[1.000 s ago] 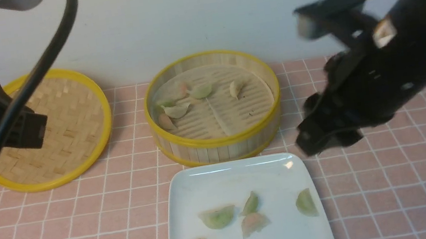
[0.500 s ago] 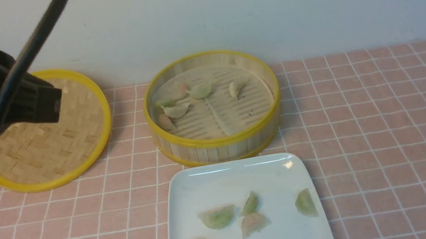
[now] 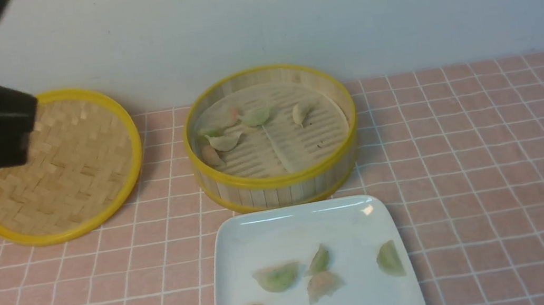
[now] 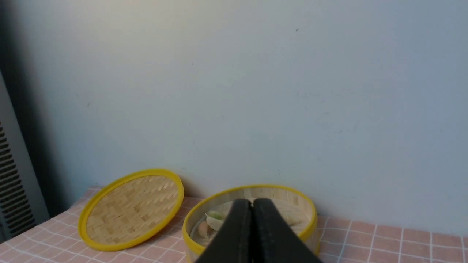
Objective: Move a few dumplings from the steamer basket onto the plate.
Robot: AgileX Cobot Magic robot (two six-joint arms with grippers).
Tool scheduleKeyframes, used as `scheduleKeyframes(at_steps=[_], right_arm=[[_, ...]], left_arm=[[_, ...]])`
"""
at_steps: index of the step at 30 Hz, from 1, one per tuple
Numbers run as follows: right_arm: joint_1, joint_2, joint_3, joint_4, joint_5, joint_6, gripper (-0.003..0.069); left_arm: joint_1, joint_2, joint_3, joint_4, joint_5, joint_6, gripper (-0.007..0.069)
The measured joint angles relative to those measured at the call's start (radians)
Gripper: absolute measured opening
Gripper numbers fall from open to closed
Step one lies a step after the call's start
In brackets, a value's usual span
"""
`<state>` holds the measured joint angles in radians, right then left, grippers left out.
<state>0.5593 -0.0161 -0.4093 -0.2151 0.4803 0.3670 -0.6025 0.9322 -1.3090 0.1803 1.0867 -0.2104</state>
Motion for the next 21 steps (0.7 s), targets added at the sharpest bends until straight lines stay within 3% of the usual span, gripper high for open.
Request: scheduleKeyframes(at_steps=[2,14,21], right_arm=[[0.000,0.000,0.000,0.000,0.000,0.000,-0.0015],[0.000,0.000,0.000,-0.004,0.000,0.000,-0.0015],[0.000,0.000,0.000,-0.004,0.000,0.000,-0.0015]], left_arm=[[0.000,-0.066,0.044,0.008,-0.030,0.004,-0.0006],[0.000,-0.616,0.630,0.026,-0.606,-0.031,-0.0006],[0.000,-0.671,0.762,0.026,-0.710,-0.031,-0.0006]])
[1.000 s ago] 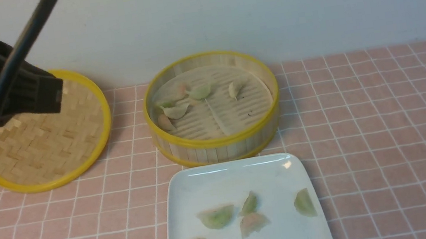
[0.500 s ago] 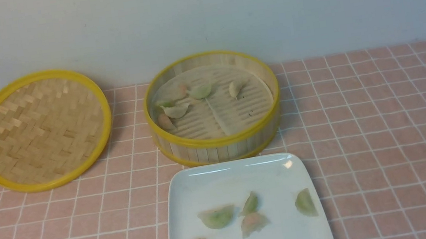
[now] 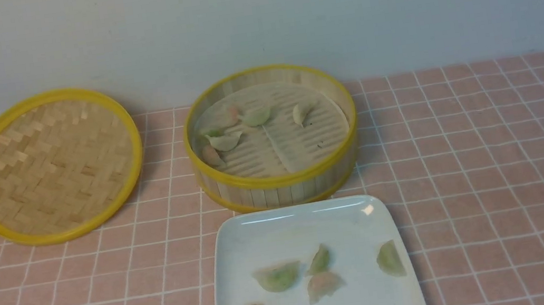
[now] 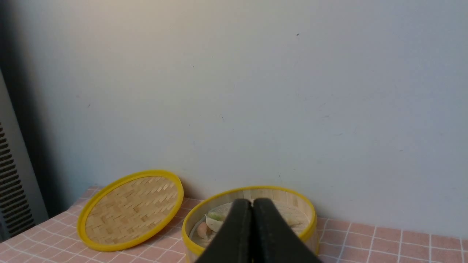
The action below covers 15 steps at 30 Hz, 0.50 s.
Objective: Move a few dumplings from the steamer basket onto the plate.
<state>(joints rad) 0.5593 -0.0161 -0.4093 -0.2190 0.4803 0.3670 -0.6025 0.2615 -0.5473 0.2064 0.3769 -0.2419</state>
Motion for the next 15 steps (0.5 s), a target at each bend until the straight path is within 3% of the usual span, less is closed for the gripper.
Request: scheduleKeyframes(at_steps=[12,15], right_arm=[[0.000,0.000,0.000,-0.001,0.000,0.000,-0.0015],[0.000,0.000,0.000,-0.001,0.000,0.000,-0.0015]], left_arm=[[0.001,-0.003,0.071,0.001,0.041,0.010,-0.0006],[0.041,-0.022,0.096,-0.016,0.033,0.042,-0.0006]])
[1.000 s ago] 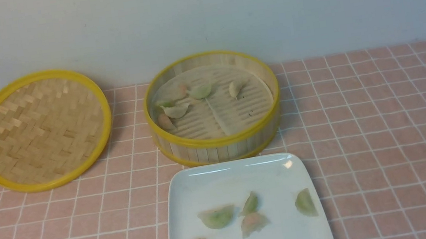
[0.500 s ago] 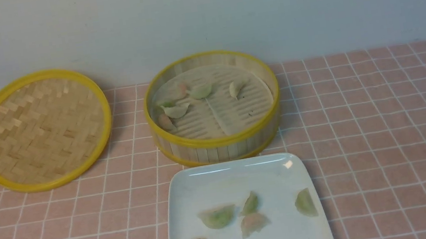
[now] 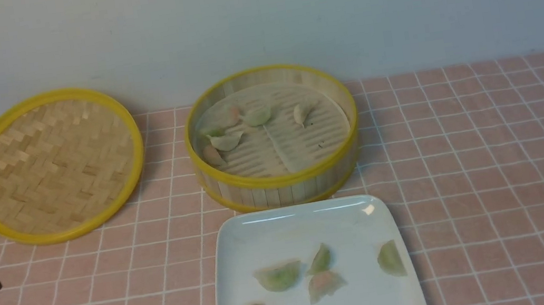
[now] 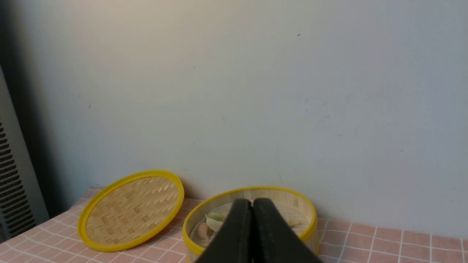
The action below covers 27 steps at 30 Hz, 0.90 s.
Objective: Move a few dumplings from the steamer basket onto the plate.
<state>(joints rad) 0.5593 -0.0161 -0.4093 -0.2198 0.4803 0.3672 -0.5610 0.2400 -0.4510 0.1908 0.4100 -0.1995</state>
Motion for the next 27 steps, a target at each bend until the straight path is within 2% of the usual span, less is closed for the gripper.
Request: scheduleKeyframes(at_steps=[2,3,5,11,15,20,27], right_arm=[[0.000,0.000,0.000,0.000,0.000,0.000,-0.0015],[0.000,0.000,0.000,0.000,0.000,0.000,-0.0015],[0.000,0.000,0.000,-0.001,0.000,0.000,-0.0015],[0.000,0.000,0.000,0.000,0.000,0.000,-0.0015],[0.000,0.000,0.000,0.000,0.000,0.001,-0.0015],[0.000,0.000,0.000,0.000,0.000,0.001,-0.0015],[0.000,0.000,0.000,0.000,0.000,0.001,-0.0015]], left_arm=[[0.110,-0.034,0.055,-0.057,-0.023,0.046,-0.0006],[0.131,-0.046,0.068,-0.074,-0.027,0.055,-0.0006],[0.263,-0.101,0.158,-0.137,-0.058,0.119,-0.0006],[0.473,-0.224,0.393,-0.242,-0.141,0.187,-0.0006],[0.505,-0.250,0.477,-0.255,-0.134,0.199,-0.0006],[0.509,-0.250,0.478,-0.259,-0.041,0.199,-0.0006],[0.509,-0.250,0.478,-0.260,-0.029,0.199,-0.0006]])
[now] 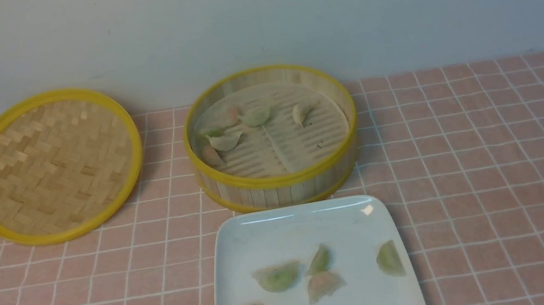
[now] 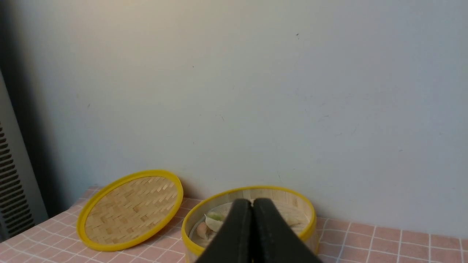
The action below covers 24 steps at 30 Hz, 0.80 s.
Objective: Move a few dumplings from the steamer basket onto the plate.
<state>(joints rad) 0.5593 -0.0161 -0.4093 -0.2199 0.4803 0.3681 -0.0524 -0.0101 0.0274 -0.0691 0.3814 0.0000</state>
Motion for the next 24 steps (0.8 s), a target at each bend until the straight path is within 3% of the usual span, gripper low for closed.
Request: scheduleKeyframes(at_steps=[19,24], right_arm=[[0.000,0.000,0.000,-0.004,0.000,0.000,-0.0015],[0.000,0.000,0.000,0.073,-0.005,-0.061,-0.0015]], left_arm=[[0.000,0.000,0.000,0.000,0.001,0.000,-0.0006],[0.000,0.000,0.000,0.000,0.001,0.000,-0.0006]])
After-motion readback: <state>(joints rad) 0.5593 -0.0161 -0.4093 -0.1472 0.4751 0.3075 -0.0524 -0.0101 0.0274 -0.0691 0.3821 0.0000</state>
